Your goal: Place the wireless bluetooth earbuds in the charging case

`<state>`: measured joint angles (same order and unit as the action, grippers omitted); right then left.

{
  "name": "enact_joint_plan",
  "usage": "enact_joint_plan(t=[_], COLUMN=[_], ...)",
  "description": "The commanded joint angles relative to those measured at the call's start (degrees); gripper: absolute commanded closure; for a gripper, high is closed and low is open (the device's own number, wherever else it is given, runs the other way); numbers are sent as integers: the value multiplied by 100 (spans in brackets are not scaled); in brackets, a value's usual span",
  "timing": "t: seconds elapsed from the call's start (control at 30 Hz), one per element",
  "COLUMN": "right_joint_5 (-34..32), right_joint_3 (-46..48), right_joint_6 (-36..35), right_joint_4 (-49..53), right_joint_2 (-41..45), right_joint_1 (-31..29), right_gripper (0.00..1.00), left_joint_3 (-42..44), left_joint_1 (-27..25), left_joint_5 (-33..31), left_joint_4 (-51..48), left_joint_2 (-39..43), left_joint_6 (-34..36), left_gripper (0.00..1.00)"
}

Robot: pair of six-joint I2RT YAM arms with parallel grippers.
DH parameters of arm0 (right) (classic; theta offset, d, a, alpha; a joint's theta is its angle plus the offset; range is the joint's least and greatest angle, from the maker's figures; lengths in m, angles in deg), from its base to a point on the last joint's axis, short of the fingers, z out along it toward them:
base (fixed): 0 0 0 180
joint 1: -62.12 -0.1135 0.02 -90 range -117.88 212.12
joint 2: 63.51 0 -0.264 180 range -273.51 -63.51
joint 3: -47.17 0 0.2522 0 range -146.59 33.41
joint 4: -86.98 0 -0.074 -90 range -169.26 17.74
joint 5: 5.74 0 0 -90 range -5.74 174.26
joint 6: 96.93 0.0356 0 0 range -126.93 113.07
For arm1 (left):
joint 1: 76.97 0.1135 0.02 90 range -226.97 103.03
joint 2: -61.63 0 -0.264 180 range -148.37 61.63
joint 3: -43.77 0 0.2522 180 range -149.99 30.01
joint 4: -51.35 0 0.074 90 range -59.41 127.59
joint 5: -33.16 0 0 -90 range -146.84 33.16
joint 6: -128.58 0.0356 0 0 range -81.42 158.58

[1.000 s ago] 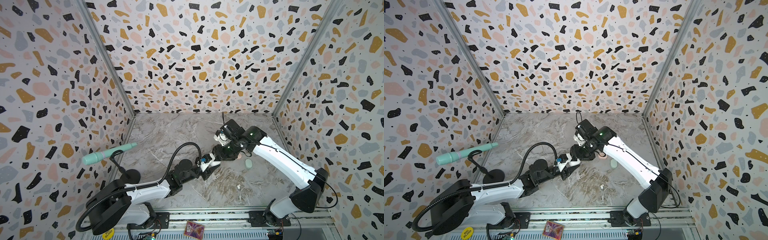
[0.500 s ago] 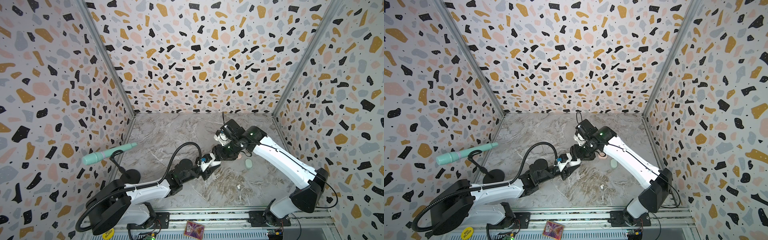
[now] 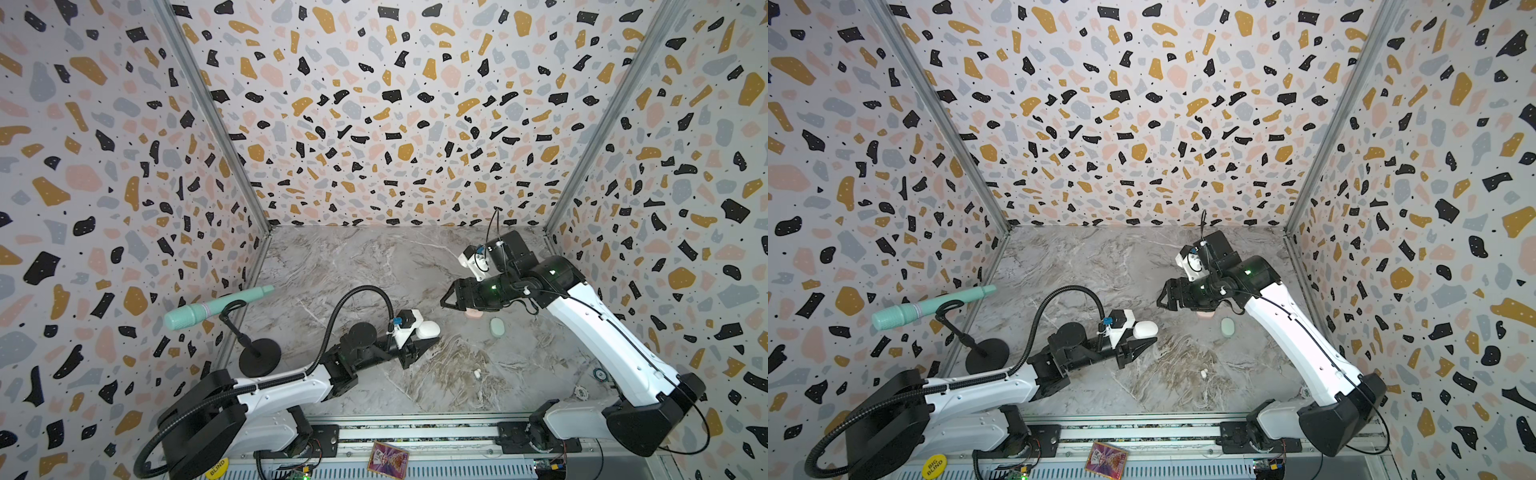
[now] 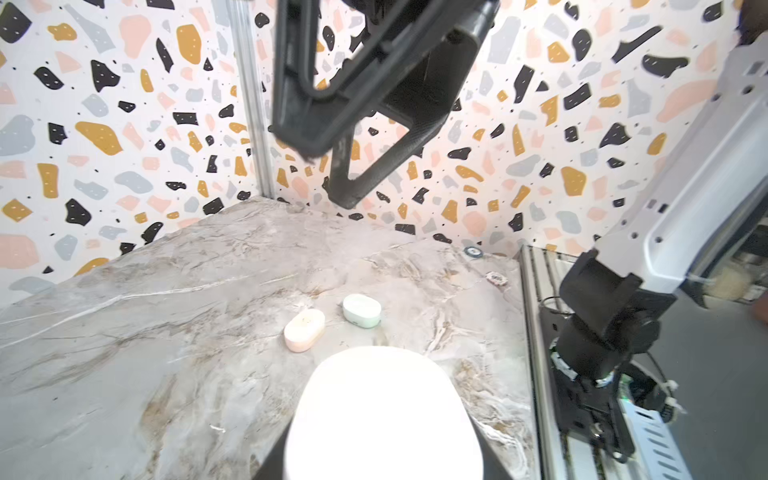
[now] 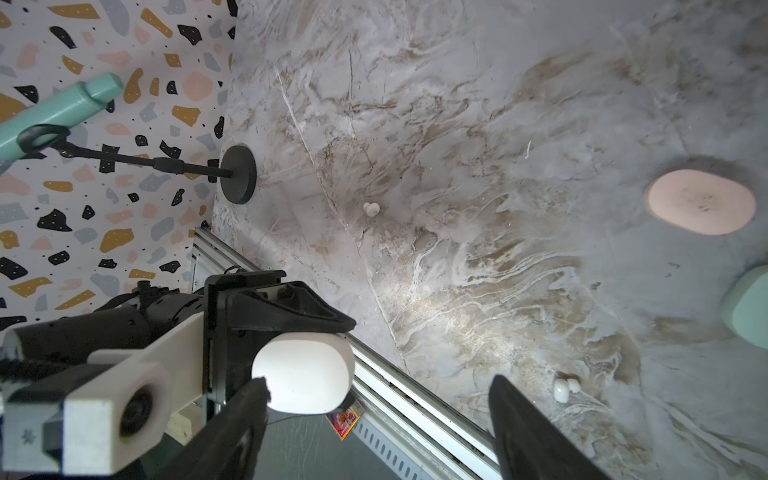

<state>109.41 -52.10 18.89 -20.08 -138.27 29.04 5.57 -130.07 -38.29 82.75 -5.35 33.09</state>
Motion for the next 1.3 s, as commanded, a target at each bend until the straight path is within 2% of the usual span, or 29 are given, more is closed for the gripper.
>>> enact_joint_plan(t=[0.0, 0.27, 0.5, 0.67, 0.93, 1.27], right_joint_5=[164, -61, -725, -825, -820, -1774], right_joint_3=[149, 803, 955, 1130, 1407, 1307], right_joint_6=[-1089, -2181, -2584, -2784, -2925, -2906], right_joint_4=[-158, -919, -1075, -1126, -1165, -1197], right_joint_2=[424, 1430, 1259, 1137, 1117, 943], right_joint_1=[-79, -701, -1587, -1717, -1815, -1843], right_gripper=[16, 16, 16, 17, 18, 20], left_joint_3=[71, -172, -353, -484, -497, -574], left_joint_1=[-16, -19, -1, 49, 122, 121], left_joint_5=[472, 1103, 1304, 1391, 1378, 1380], left_joint_4=[239, 83, 68, -225, -229, -456], left_joint_2=[329, 421, 160, 97, 130, 276], left_joint_6=[-382, -602, -418, -114, -52, 66], left_gripper=[73, 74, 76, 76, 77, 78])
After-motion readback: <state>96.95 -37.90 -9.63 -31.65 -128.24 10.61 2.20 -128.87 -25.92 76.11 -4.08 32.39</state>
